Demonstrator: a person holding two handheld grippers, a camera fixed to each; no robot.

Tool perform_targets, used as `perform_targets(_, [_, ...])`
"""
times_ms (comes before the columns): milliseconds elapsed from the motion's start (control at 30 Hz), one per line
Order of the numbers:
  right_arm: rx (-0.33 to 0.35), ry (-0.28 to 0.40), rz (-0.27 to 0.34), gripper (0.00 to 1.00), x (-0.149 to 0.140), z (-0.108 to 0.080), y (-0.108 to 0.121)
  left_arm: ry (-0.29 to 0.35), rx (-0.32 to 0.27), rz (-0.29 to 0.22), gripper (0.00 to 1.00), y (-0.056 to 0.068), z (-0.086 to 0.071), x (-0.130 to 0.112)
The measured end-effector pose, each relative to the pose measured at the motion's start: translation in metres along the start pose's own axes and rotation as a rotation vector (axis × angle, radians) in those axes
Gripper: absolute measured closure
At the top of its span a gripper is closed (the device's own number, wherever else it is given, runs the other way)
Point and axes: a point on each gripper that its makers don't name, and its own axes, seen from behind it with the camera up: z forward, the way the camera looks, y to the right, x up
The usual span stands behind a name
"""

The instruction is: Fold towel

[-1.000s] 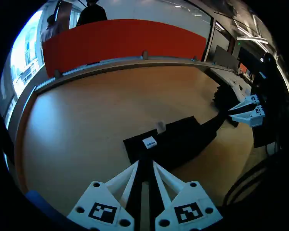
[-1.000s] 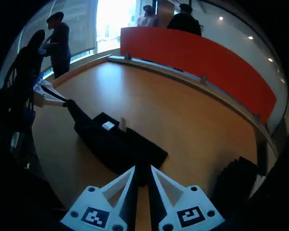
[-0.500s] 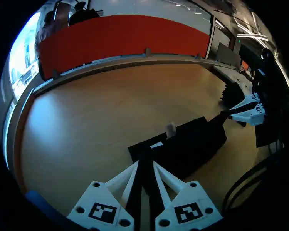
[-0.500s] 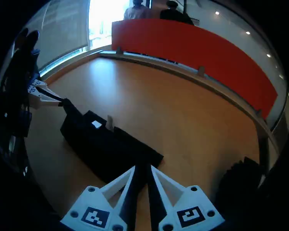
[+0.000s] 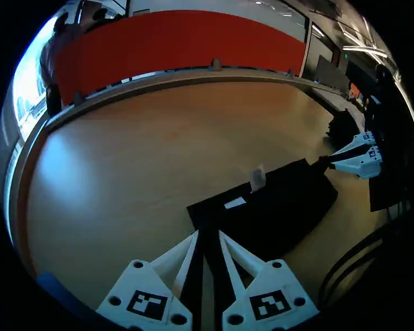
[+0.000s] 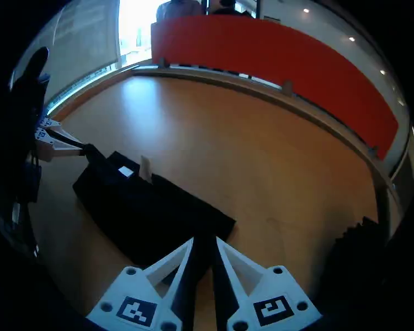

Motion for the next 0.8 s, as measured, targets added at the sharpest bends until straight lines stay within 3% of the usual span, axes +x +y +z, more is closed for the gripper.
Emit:
perform_targets(500, [-0.035,-0.012,-0.004,0.81,-0.009,0.017,0.009,-0.03,0.034,0.003,0.9,-0.009,0.022,-0.011])
perform_targets(633, [-0.062,-0.013,0.002,0.75,-0.008,0.021,0.015,-0.037,0.057,0.012,0.9,-0.014,0.029,-0.012])
perform_targets(800, [-0.095,-0.011,0.006,0.6,-0.008,0.024,0.023,-0.04,0.082,0.024,0.87,-0.02,0.033,-0.01])
